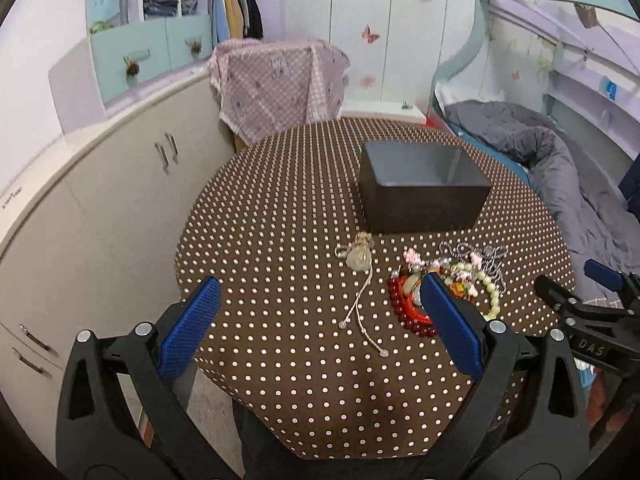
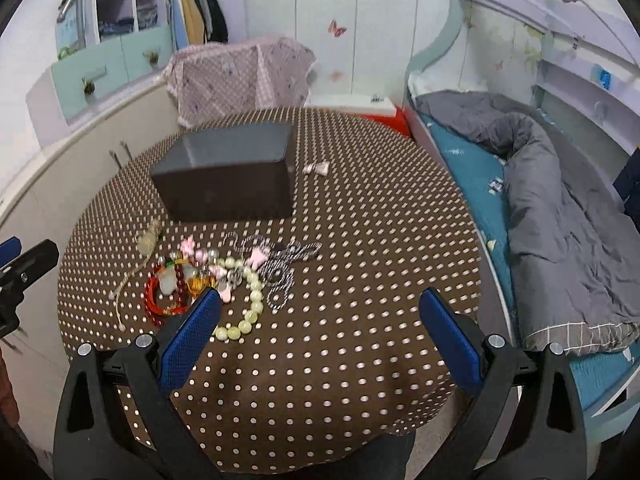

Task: Organize jewelry
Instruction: 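Lower both tools toward the jewelry pile beside the grey tin box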

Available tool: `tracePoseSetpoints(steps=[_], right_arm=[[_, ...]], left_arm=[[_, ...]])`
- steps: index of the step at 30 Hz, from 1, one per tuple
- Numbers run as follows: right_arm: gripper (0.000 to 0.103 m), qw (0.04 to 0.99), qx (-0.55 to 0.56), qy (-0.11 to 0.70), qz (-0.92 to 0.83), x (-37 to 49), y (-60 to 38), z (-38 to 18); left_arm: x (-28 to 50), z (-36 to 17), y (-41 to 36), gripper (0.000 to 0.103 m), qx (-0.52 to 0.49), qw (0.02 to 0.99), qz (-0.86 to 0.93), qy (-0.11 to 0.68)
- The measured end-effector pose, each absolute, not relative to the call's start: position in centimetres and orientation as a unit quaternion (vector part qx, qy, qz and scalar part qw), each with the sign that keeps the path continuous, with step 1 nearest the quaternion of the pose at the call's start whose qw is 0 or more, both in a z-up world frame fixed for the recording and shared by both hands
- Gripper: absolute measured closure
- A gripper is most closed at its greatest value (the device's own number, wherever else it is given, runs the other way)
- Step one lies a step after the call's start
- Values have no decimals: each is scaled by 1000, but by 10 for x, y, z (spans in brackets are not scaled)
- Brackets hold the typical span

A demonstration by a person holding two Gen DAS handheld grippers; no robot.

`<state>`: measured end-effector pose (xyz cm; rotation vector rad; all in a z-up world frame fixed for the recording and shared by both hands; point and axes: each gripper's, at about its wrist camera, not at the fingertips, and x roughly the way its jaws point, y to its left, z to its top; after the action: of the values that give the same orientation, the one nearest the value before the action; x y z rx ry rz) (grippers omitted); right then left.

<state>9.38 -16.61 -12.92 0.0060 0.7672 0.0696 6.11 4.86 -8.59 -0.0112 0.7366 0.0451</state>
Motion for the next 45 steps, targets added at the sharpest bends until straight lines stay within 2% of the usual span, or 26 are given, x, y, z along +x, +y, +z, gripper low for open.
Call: tracePoseSetpoints(steps=[10,21,37,38,41,43,45], right_arm=[[8,907,-30,419,16,120,-149,-162],[8,905,-50,422,-7,132,-155,-173],[8,904,-23,426,12,139,-163,-176],[8,905,-23,425,12,139,-163,-176],[8,907,-26,420,9,137,-164,-177],[8,909,-27,416,4,134,-164,-178],[8,911,-36,411,-4,129,-166,-178]], left_arm=[[81,-117,37,6,2,911,-10,412],[101,-148,21,8,30,887,-10,461],[132,-153,1,10,85,883,45,459],[132,-152,0,11,87,883,48,458],[132,-152,-5,28,115,882,64,452],[128,-153,-7,33,132,882,66,447],[124,-152,-7,43,139,882,64,446]])
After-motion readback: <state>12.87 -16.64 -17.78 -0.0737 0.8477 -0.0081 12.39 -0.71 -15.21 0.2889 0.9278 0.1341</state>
